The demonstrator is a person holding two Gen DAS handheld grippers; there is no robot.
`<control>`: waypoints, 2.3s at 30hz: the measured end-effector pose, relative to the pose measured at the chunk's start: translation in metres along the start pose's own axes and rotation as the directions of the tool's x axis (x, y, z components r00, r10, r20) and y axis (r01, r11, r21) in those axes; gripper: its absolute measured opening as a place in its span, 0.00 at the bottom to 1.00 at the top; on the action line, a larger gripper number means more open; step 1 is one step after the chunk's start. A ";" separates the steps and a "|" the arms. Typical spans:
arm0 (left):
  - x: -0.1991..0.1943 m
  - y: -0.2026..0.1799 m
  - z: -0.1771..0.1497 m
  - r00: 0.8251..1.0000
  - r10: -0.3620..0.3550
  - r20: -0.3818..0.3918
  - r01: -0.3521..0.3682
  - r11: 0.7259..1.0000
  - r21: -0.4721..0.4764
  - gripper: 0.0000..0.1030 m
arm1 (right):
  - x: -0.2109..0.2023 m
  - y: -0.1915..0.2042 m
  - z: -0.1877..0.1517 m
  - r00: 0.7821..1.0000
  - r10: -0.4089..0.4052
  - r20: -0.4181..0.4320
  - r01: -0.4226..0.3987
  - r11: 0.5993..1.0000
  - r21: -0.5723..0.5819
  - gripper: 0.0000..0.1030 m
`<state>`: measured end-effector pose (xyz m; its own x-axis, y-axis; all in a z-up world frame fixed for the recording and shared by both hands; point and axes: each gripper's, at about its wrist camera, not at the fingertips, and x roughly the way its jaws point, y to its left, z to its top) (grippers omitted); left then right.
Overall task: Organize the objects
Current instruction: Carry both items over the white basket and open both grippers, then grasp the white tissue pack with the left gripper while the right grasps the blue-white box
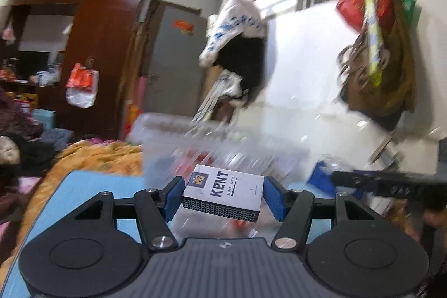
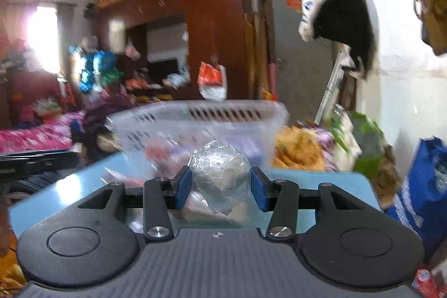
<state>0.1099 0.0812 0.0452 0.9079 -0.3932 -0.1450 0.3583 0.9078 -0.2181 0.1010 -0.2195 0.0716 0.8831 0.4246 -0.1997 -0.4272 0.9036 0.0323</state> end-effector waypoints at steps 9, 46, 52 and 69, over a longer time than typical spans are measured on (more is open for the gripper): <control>0.106 -0.005 0.101 0.992 0.083 -0.094 -0.083 0.997 0.004 0.63 | 0.097 0.007 0.084 0.995 -0.096 -0.030 0.092 0.989 -0.120 0.48; 0.095 0.017 -0.017 0.922 0.179 -0.344 -0.177 0.983 0.038 0.90 | 0.066 0.062 -0.062 0.935 -0.036 -0.352 -0.007 0.993 -0.119 0.69; 0.093 0.017 -0.023 0.930 0.174 -0.324 -0.171 0.984 0.040 0.60 | 0.059 0.063 -0.066 0.948 -0.045 -0.314 0.006 0.992 -0.124 0.40; 0.054 0.027 -0.020 0.991 0.065 -0.117 -0.072 0.996 -0.057 0.58 | 0.031 0.049 -0.063 0.994 0.022 -0.109 -0.025 0.999 -0.025 0.38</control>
<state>0.1641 0.0815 0.0124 0.8977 -0.3476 -0.2707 0.2787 0.9239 -0.2621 0.0955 -0.1656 0.0049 0.8472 0.4355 -0.3043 -0.4536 0.8911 0.0124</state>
